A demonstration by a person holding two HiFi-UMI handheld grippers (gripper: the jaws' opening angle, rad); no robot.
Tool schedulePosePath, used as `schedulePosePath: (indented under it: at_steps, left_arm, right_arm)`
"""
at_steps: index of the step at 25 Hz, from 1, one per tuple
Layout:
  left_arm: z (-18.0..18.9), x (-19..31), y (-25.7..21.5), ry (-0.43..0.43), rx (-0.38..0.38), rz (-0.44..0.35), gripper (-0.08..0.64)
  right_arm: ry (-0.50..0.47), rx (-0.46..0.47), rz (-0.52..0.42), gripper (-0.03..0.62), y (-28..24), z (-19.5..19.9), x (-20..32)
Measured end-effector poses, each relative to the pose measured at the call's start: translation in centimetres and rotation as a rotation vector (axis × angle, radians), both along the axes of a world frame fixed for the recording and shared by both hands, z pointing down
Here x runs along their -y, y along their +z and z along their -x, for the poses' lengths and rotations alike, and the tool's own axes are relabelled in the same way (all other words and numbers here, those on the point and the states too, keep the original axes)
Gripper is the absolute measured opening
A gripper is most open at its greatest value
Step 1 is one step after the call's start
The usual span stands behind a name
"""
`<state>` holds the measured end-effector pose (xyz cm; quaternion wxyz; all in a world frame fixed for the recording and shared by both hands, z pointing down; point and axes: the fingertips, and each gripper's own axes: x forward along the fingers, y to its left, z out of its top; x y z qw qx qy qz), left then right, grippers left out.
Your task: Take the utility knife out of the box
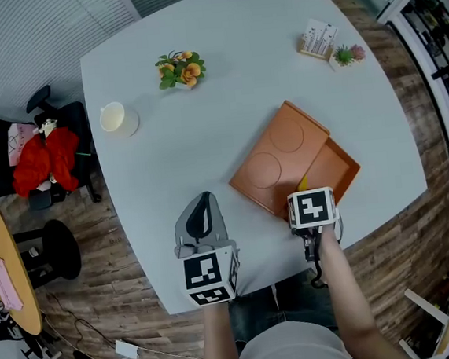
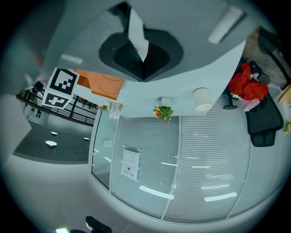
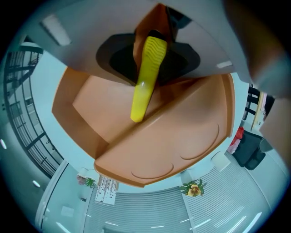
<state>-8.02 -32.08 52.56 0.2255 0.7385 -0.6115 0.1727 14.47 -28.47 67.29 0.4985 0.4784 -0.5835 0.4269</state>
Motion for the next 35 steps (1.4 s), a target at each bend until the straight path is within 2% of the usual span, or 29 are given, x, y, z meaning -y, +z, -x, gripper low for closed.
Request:
schedulePosePath:
  at_steps: [4,8,16,24,35]
  left_arm:
    - [0.2,0.0,-0.1,-0.004,-0.003,-0.003,0.000]
    - [0.4,-0.2,-0.2,-0.005,-0.002,-0.007,0.000]
    - [0.8,-0.2,-1.2,-0.007,-0.003,-0.032,0.000]
    - [0.4,-0.3,-2.8,0.008,-0.010,-0.072,0.000]
    - [0.1,-0.4,-6.3,0.015,-0.013,-0.150,0.000]
  right_arm:
    - [0.007,0.003,0.001,0.179,0.0,-0.1,0.1]
    - [0.073,-0.006,-0.018,0.161,-0.2,-0.9,0.2]
    - [0.207,0.044,-0.064,0.156,-1.3,-2.6,0.1]
    - [0.323,0.067,-0.210,0.155,-4.8,-4.9,1.4]
    - [0.327,0.120,-0.514,0.154,-12.6,-5.9,3.7]
